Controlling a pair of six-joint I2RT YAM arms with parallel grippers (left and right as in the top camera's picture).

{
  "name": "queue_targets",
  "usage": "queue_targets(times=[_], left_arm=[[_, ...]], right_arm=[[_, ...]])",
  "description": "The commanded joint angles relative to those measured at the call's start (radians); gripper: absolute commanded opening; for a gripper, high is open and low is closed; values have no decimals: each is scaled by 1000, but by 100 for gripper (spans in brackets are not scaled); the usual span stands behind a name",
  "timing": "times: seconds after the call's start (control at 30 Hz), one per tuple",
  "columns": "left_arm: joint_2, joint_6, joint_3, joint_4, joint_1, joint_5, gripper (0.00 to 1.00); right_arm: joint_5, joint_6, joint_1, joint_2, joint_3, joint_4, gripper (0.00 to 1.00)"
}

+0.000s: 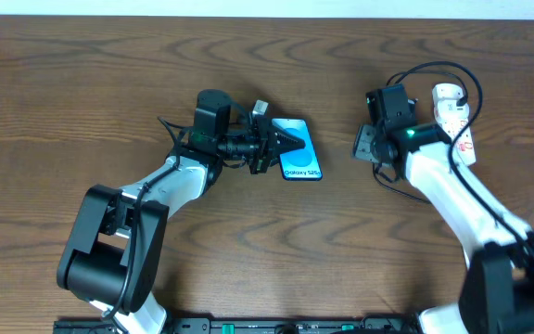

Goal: Plug charger to phone and switch on socket
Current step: 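Reach the right gripper to the black cable and grasp the USB-C plug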

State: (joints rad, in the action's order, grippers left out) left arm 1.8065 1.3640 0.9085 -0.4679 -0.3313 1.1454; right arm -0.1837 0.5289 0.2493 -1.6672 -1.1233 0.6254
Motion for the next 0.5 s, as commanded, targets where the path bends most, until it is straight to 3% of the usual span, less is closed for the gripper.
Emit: queue_targets(times=[0.0, 0.13, 0.3, 0.33, 0.4, 0.43, 0.47], left_arm=[[-16, -21, 29, -8, -4, 34, 8], [-16, -22, 29, -7, -4, 34, 7], [-16, -21, 29, -7, -4, 34, 7], [-16, -21, 29, -7, -4, 34, 7], [-16, -21, 29, -7, -4, 34, 7], [-16, -21, 29, -7, -4, 34, 7], [-16, -21, 29, -7, -4, 34, 7]], right_arm=[[-12, -11, -46, -93, -25, -73, 66], [22, -11, -82, -188, -25, -156, 65], [180, -11, -102, -310, -25, -222, 44], [207, -11, -101, -332, -25, -221, 32], [233, -11, -99, -350, -25, -209, 19], [240, -11, -96, -355, -24, -193, 6], [244, -12, -93, -355, -24, -175, 1]])
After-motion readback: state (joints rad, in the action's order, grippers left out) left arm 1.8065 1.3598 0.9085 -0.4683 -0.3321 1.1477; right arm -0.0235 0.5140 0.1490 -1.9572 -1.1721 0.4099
